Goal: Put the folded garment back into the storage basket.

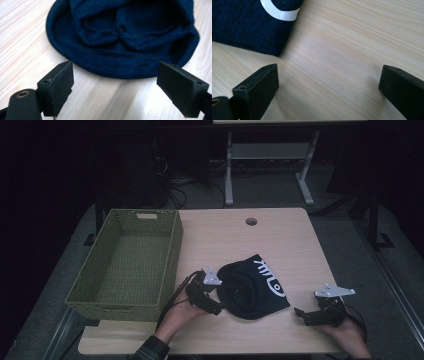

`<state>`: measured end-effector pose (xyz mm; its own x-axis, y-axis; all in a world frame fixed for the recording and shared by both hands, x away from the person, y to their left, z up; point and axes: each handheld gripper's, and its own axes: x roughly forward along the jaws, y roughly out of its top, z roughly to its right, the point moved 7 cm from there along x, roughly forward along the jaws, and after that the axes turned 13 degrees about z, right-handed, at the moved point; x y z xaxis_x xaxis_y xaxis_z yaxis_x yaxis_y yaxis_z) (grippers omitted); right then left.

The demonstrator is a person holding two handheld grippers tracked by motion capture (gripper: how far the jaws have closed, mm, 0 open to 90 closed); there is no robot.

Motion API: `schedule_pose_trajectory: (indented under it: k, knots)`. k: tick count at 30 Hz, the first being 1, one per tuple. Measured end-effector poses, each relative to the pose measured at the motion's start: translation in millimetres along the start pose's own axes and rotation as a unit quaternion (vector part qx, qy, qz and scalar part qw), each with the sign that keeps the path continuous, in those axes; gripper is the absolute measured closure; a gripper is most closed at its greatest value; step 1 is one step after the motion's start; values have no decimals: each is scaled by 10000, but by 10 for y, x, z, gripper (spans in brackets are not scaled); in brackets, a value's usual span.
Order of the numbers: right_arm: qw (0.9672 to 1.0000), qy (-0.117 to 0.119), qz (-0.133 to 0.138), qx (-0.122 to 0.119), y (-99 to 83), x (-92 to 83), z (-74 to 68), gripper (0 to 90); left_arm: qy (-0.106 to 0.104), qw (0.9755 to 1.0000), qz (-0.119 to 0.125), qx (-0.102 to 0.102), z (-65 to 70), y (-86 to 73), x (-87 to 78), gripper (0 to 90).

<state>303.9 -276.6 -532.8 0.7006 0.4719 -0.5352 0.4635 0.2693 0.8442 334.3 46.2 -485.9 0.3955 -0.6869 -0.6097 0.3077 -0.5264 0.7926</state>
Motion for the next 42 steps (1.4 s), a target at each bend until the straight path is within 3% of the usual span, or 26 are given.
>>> schedule_pose_trajectory:
  k: [9,19,22,29,38,42]
  knots:
    - [10000,1,-1,-1,0,0,0,24,-190,9991,-217,309,-1,172,181,137]
    - [10000,0,-2,1,0,0,0,24,-438,9967,-524,438,27,268,399,146]
    - [10000,-1,-2,3,0,0,-1,24,-519,9948,-712,511,23,272,470,146]
    - [10000,1,-2,3,0,0,-1,24,-610,9933,-874,445,30,194,646,147]
    - [10000,1,-2,1,-1,0,-1,24,-659,9908,-1023,583,31,154,664,160]
    - [10000,1,-3,4,-1,-1,-1,24,-678,9905,-1006,645,31,156,644,237]
